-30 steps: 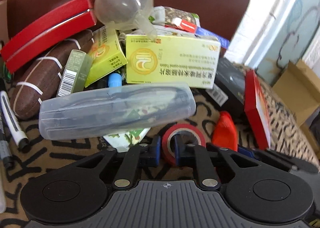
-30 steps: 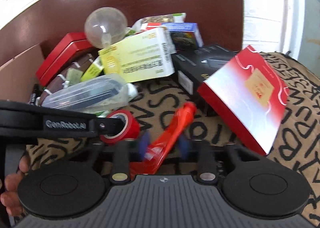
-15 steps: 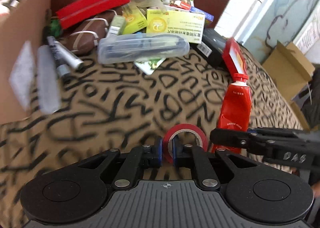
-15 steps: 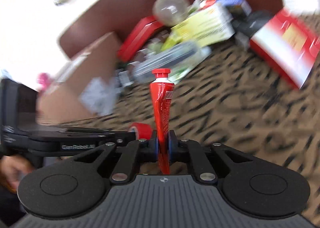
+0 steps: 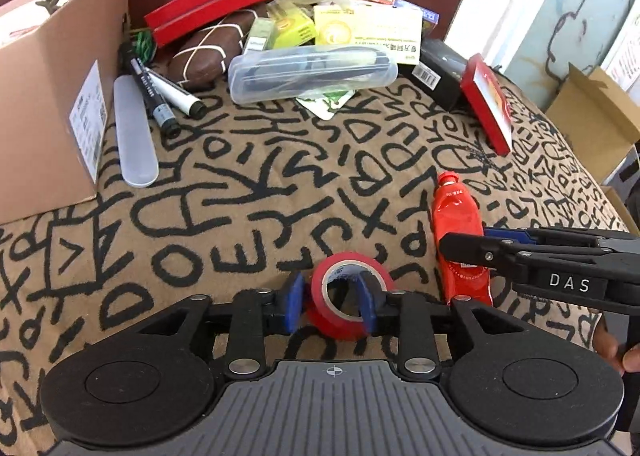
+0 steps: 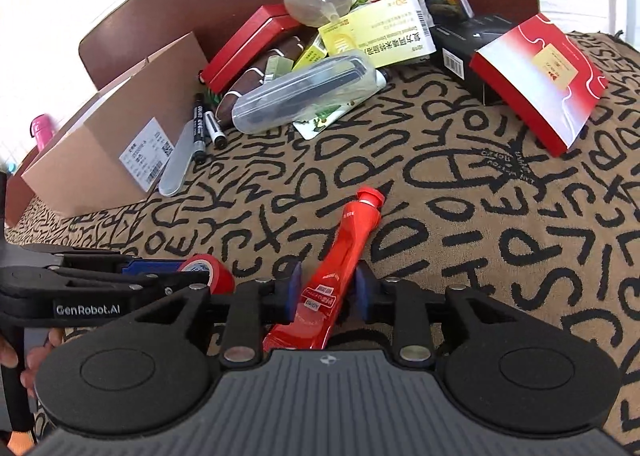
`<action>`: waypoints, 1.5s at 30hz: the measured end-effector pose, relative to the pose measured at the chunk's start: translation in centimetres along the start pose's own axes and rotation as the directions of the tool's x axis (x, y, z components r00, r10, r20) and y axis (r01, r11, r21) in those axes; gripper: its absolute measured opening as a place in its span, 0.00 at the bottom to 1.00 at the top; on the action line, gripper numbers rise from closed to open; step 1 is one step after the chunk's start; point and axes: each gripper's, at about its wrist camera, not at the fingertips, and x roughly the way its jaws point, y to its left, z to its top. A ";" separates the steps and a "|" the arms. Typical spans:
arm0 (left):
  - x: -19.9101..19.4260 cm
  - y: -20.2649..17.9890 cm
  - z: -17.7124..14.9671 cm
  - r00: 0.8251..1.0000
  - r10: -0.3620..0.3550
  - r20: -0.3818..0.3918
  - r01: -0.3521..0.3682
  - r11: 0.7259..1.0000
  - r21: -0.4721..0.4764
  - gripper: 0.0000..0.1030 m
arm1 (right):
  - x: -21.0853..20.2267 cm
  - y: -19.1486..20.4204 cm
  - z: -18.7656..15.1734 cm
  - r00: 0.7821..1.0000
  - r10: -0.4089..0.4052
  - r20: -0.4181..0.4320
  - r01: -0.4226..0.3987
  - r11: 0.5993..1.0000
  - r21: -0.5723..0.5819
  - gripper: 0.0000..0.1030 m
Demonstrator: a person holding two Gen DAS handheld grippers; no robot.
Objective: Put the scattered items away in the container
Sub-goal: 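Lift the tape roll with the left tool while the right tool lifts the red tube, then lower tape roll and red tube into the box while opening both tools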
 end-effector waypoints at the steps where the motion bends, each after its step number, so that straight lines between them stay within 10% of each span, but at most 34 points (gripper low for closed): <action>1: 0.0 -0.1 0.1 1.000 0.004 -0.001 -0.004 1.000 0.011 0.31 | 0.1 0.1 0.0 1.000 -0.005 0.004 0.005 1.000 -0.002 0.32; 3: -0.1 0.0 0.1 1.000 0.013 -0.006 -0.013 1.000 0.025 0.14 | 0.1 0.3 0.0 1.000 -0.004 0.008 0.004 1.000 -0.004 0.29; 11: 0.2 0.1 -0.2 1.000 -0.003 0.009 0.003 1.000 0.020 0.34 | 0.7 0.7 -0.1 1.000 0.011 -0.004 -0.011 1.000 -0.014 0.21; 13: 0.2 -0.2 -0.2 1.000 0.012 0.007 -0.013 0.999 0.045 0.17 | 0.8 0.8 -0.1 1.000 0.014 -0.004 -0.014 1.000 -0.020 0.18; 18: 0.3 0.1 -0.3 1.000 0.011 0.021 -0.012 1.000 0.022 0.24 | 1.1 1.8 -0.2 1.000 0.021 -0.016 -0.022 0.998 -0.053 0.12; 31: -3.4 2.9 -1.6 0.996 -0.007 0.088 0.016 0.995 -0.101 0.06 | -0.2 5.9 0.2 0.991 0.134 -0.023 -0.136 0.984 -0.113 0.09; 45: -14.5 8.7 2.4 0.948 0.142 0.286 -0.114 0.987 -0.112 0.06 | -1.4 16.3 7.1 0.937 0.345 0.049 -0.315 0.899 -0.305 0.09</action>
